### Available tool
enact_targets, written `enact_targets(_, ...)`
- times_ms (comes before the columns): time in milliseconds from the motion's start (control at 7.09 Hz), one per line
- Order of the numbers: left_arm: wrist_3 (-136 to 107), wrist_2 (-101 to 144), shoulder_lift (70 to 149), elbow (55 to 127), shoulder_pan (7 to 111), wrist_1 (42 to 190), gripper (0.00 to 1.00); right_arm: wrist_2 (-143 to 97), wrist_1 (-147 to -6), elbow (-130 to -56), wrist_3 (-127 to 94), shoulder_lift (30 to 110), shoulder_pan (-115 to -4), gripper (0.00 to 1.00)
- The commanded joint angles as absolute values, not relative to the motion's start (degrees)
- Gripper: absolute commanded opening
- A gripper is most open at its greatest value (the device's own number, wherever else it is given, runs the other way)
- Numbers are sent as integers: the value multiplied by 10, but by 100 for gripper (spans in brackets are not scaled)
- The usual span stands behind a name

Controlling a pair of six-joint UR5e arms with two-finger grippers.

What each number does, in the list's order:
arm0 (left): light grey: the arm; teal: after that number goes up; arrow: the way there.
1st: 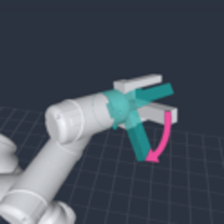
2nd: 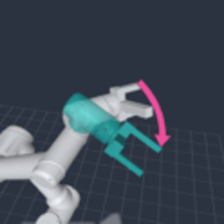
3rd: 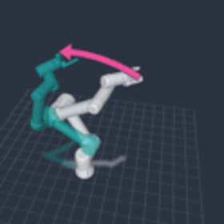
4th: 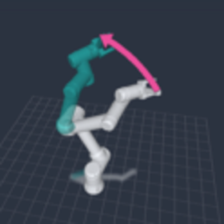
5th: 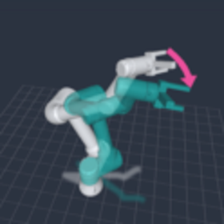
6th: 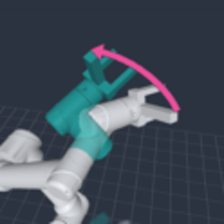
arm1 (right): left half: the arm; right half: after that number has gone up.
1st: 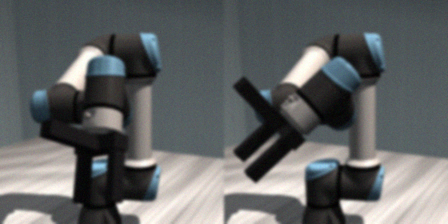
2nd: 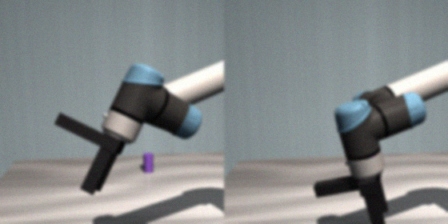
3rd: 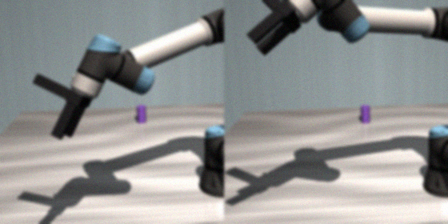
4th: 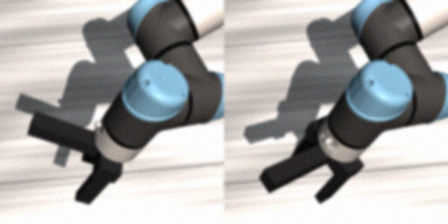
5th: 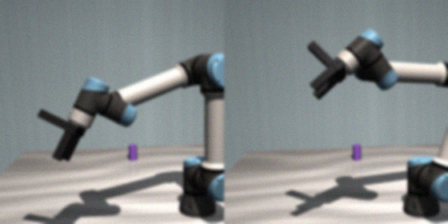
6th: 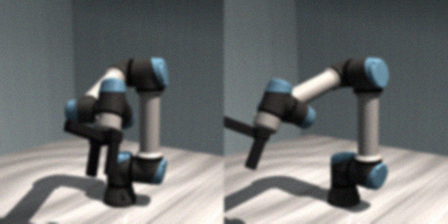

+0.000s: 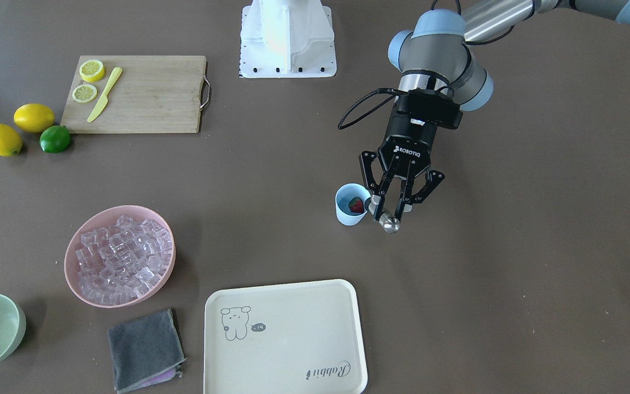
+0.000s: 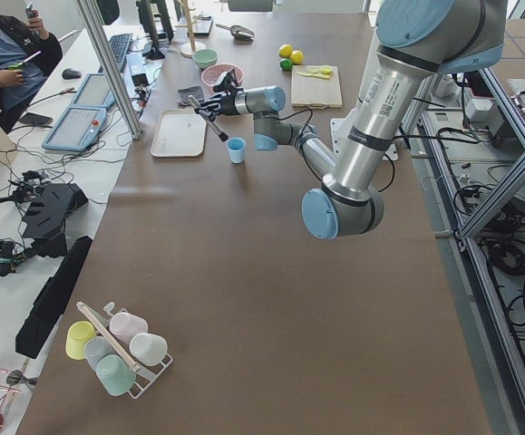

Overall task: Mash ice and strawberries in cup
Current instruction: 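Carry the pestle over the light-blue cup and lower it inside, then press the pestle up and down inside the cup with the left gripper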

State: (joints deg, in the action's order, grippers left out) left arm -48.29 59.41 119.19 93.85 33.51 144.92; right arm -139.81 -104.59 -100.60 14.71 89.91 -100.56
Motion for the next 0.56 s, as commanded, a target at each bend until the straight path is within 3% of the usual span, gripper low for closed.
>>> enact_targets(0,-484,574,1199,932,319,1451,25,-1398,-1046,-1005,147,898,-1004,99)
enact_targets(423,-490,573,1203,933,311,1453,25,-1399,-1046,-1005,147,904,-1004,99)
